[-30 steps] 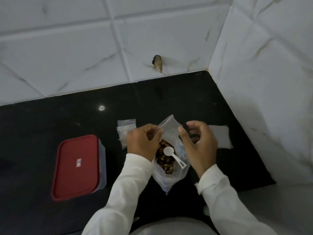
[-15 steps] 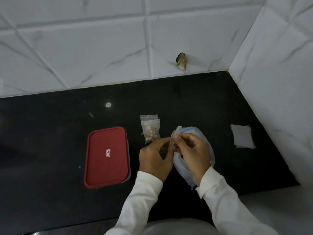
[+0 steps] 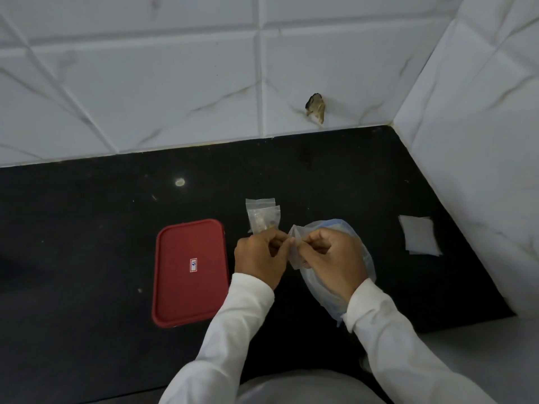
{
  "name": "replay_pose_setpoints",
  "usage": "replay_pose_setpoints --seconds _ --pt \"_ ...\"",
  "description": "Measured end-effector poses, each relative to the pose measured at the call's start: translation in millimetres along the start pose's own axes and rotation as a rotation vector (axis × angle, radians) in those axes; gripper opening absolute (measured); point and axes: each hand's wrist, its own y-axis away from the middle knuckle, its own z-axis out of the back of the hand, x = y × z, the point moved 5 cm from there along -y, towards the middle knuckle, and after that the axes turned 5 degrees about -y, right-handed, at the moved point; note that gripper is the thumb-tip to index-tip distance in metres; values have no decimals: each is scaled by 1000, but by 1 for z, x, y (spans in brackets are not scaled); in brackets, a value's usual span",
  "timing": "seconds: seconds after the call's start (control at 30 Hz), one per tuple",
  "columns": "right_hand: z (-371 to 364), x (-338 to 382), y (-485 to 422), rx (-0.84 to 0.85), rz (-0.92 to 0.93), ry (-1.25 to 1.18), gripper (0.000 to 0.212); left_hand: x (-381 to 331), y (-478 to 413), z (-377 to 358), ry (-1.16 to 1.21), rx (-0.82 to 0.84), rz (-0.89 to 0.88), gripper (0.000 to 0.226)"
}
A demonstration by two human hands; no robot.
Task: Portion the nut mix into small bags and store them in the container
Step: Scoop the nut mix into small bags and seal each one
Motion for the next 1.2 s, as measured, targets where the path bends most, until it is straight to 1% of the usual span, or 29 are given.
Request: replay_pose_setpoints --seconds 0.07,0.13,0.2,0.27,0.47,0.53,0.6,0.67,0.73,0.8,0.83,0.87,0.9,0.93,0.97,1.0,1.03,1.07,1.1,1.13,1.2 --pt "3 3 0 -16 -8 51 16 -2 0 2 -54 -26 -38 9" --pt "8 7 0 -53 -15 171 20 -3 -1 5 -118 -44 -52 13" --pt "12 11 1 -99 14 230 12 -5 -1 10 -174 -89 -79 18" --pt "13 17 3 -114 44 275 12 -10 0 14 -196 -140 -127 22" --pt "3 20 4 -50 79 320 21 -29 5 10 -233 -111 -286 27" --pt "-1 20 2 6 53 401 22 -30 5 7 -247 -89 -304 26" --pt "-6 22 -2 25 61 503 22 -31 2 0 -311 -10 -283 25" --pt "-11 25 -2 21 72 586 19 -29 -3 -6 -436 80 -199 28" --pt "-13 27 -1 15 72 639 18 -27 -8 -5 -508 95 -143 31" --pt "-7 31 -3 22 50 654 15 -26 -6 1 -459 55 -142 32" --pt "-2 34 -5 47 21 669 14 -25 -3 5 -370 14 -144 32" --pt "3 35 -8 85 -20 670 17 -22 1 8 -215 -25 -111 31" --pt "8 36 -9 111 -50 652 23 -16 2 11 7 -56 -39 29" --pt "12 37 -10 106 -49 604 24 -7 3 8 268 -68 76 28" --pt "17 38 -10 84 -24 552 21 3 2 2 522 -50 218 30" --pt "21 40 -9 49 23 504 15 14 1 -11 731 7 375 34" --pt "23 42 -6 26 65 459 11 21 0 -24 904 83 512 38" --pt "25 45 -5 19 98 412 9 24 1 -37 1063 150 599 43" --pt "27 47 -3 24 111 373 8 24 2 -47 1181 196 637 47" --pt "26 47 -1 35 114 344 9 21 3 -54 1281 214 628 49" --pt "23 48 0 63 84 323 8 15 2 -64 1444 199 590 50"
